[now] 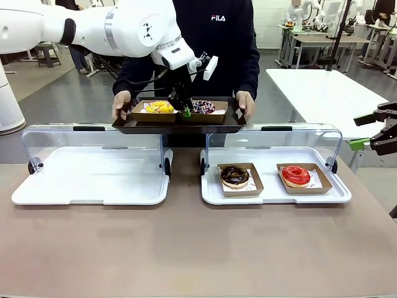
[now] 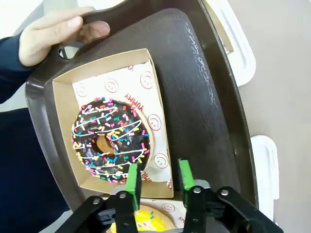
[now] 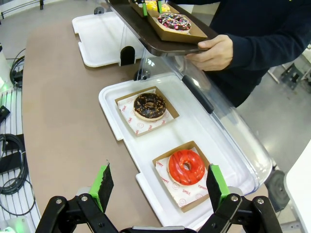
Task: Provide the desired donut to the person.
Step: Place the picked Paper togo box onto the Handle tray extended by the person.
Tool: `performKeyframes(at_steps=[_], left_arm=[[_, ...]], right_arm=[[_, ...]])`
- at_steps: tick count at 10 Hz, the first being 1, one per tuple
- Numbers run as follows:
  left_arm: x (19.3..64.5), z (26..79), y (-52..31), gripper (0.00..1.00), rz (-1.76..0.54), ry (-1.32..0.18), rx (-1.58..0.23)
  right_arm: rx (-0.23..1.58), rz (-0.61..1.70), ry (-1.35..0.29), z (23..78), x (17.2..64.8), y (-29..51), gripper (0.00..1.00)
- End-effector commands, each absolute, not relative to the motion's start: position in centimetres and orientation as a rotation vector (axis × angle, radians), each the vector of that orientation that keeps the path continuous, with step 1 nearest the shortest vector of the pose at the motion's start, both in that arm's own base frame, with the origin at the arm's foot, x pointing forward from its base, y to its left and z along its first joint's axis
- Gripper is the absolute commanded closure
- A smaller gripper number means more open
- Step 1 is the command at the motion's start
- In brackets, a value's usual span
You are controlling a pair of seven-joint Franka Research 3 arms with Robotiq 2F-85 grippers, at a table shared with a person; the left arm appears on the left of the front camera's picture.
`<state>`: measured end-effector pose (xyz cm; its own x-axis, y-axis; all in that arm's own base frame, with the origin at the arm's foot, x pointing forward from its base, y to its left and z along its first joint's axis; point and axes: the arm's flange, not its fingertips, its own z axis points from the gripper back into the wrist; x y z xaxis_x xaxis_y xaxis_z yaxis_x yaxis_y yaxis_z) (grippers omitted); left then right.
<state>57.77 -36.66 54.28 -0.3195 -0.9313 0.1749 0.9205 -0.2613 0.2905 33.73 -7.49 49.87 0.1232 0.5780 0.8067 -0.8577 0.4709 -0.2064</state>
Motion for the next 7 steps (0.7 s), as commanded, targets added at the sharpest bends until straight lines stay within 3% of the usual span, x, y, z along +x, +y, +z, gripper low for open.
performKeyframes(at_steps=[1,7], left_arm=[[57.8,55.2,-36.2,0.00,-1.848,-0.342,-0.058],[56.8,57.8,-35.1,0.00,-1.855,-0.263,-0.178]], right_arm=[[0.353,1.088,-0.998,49.5,34.1,-7.5,0.00],[0.353,1.088,-0.998,49.5,34.1,-7.5,0.00]])
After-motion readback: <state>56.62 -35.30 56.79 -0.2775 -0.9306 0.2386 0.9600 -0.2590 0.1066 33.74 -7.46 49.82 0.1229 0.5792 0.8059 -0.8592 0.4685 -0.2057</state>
